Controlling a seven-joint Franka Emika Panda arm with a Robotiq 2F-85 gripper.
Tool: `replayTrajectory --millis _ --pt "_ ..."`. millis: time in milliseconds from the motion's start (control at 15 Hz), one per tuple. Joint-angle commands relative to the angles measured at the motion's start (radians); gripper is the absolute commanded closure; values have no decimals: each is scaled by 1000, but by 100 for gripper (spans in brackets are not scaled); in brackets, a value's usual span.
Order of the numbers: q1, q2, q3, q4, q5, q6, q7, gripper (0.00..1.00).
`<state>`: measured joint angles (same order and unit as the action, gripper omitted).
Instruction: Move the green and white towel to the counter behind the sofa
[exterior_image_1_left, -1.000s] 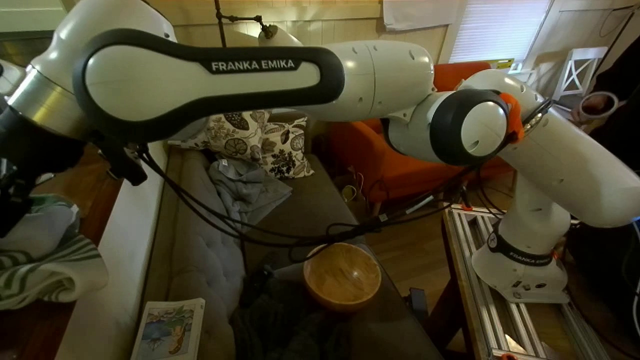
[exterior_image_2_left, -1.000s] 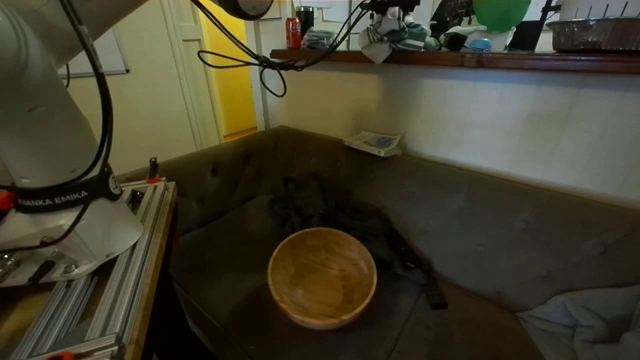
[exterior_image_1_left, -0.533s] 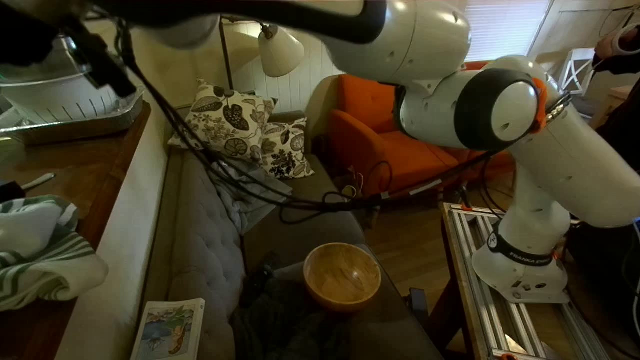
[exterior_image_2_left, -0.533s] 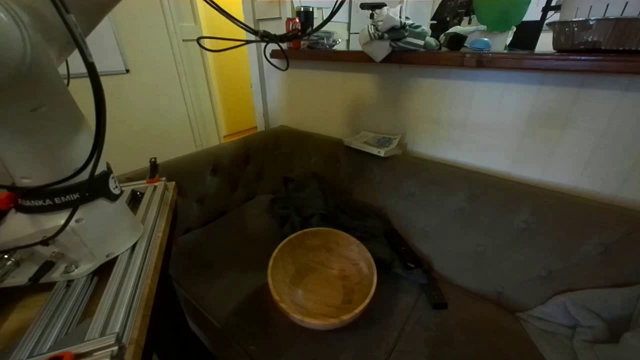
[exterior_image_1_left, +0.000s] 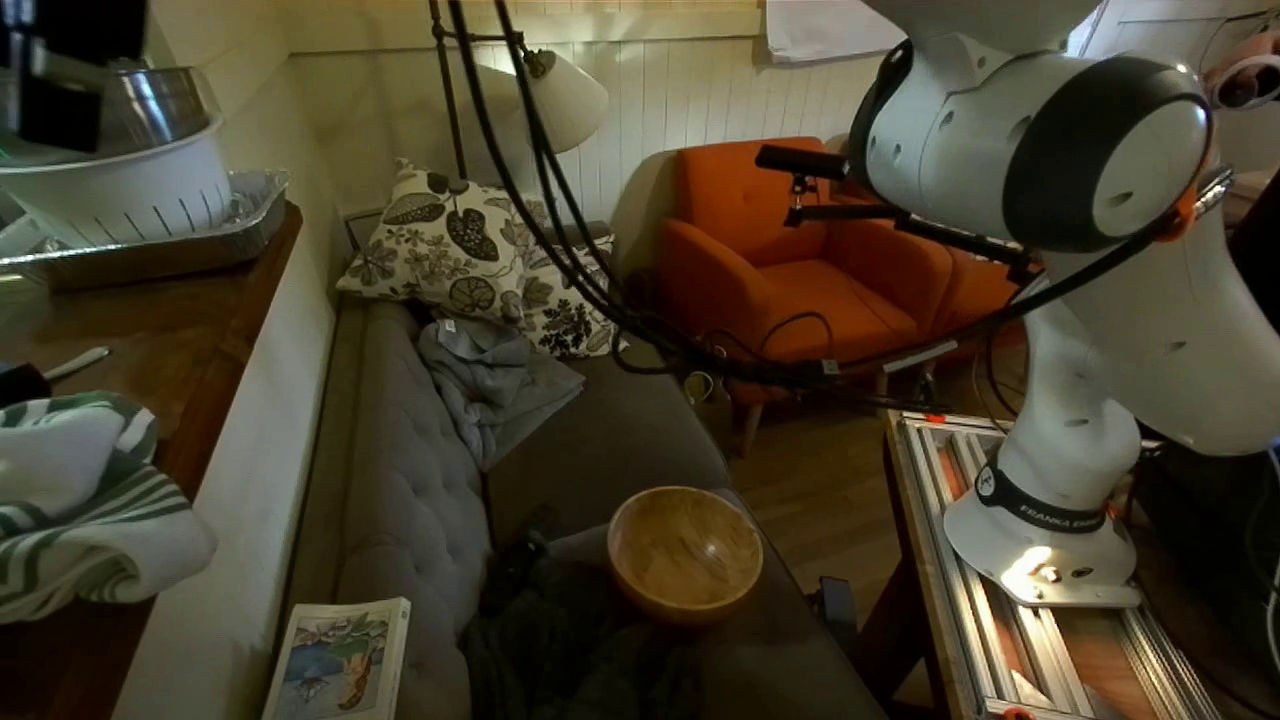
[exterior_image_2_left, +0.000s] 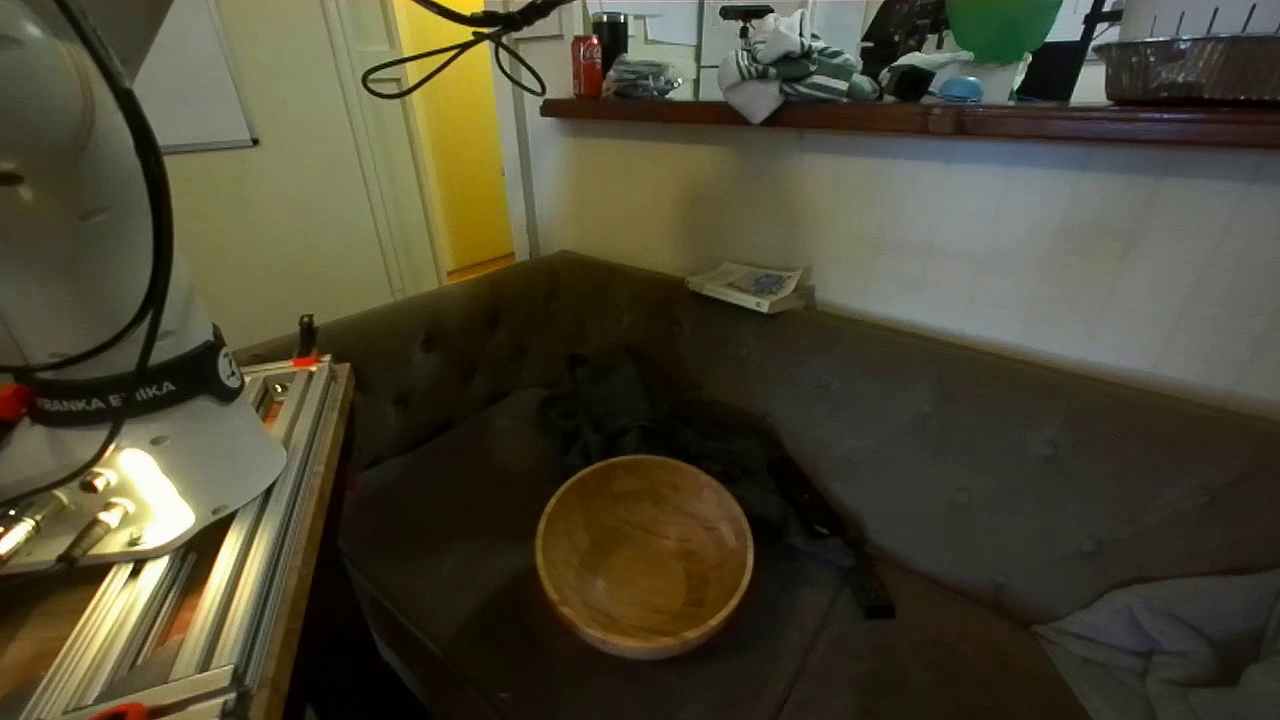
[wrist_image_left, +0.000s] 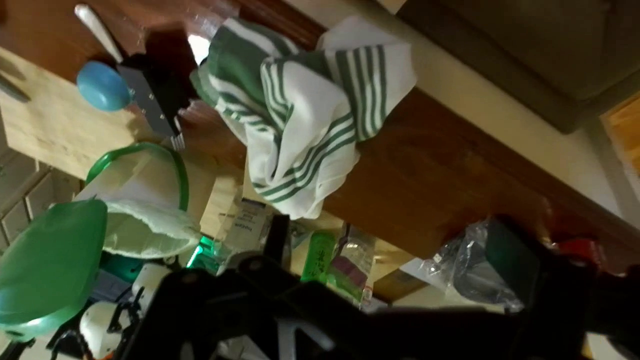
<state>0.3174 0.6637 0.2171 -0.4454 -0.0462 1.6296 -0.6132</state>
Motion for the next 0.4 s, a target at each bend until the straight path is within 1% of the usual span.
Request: replayTrajectory --millis 0,133,200,267,333 --pt "23 -89 -32 -60 14 -194 105 0" --pt "30 -112 -43 -58 6 -304 168 0" --pt "31 -105 -45 -39 3 -295 166 0" --pt "27 -81 -36 -25 13 -259 132 0" --pt "27 -89 -38 -25 13 -269 141 0"
